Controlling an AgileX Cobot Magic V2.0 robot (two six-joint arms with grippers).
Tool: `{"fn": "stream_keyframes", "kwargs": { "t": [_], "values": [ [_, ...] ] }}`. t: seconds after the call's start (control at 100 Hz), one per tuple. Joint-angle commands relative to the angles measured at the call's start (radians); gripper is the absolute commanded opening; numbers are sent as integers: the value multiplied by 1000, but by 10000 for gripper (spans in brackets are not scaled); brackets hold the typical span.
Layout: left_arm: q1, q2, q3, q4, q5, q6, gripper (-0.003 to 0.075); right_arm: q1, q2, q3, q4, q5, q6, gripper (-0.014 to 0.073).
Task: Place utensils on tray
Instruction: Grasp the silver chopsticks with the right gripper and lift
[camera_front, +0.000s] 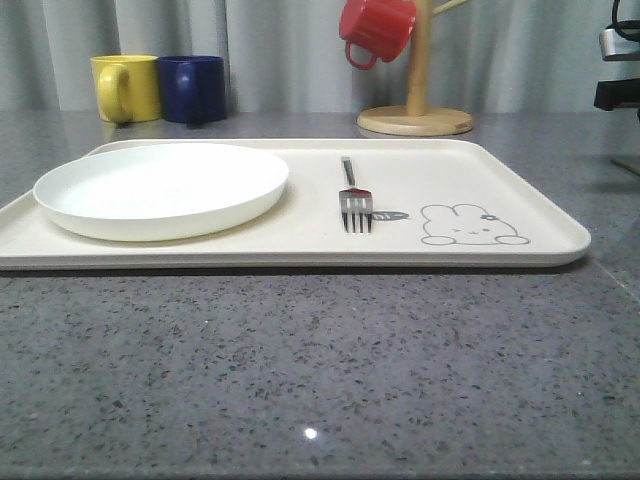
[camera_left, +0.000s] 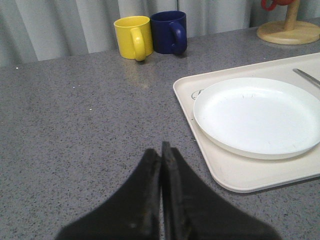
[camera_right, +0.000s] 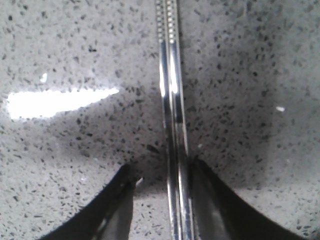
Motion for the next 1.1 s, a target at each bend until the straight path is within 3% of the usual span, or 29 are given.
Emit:
{"fn": "stream_keyframes", "kwargs": {
  "t": [0.0,0.18,0.32,0.68,0.94,1.09],
  "values": [
    [-2,11,-25,-3,-76,-6,-19,-10,-48,-30,-15,52,-10,281],
    [-2,11,-25,-3,-76,-6,-19,-10,-48,-30,-15,64,1,46],
    [-2,11,-25,-3,-76,-6,-19,-10,-42,-30,-15,68,4,-49],
    [-2,11,-25,-3,-76,-6,-19,-10,-25,-32,-15,75,20,-50],
    [-2,11,-25,-3,-76,-6,-19,3,-153,-33,1,61,20,-50],
    [-2,11,-25,-3,-76,-6,-19,63,-230,-33,38,68,20,-50]
  ]
}}
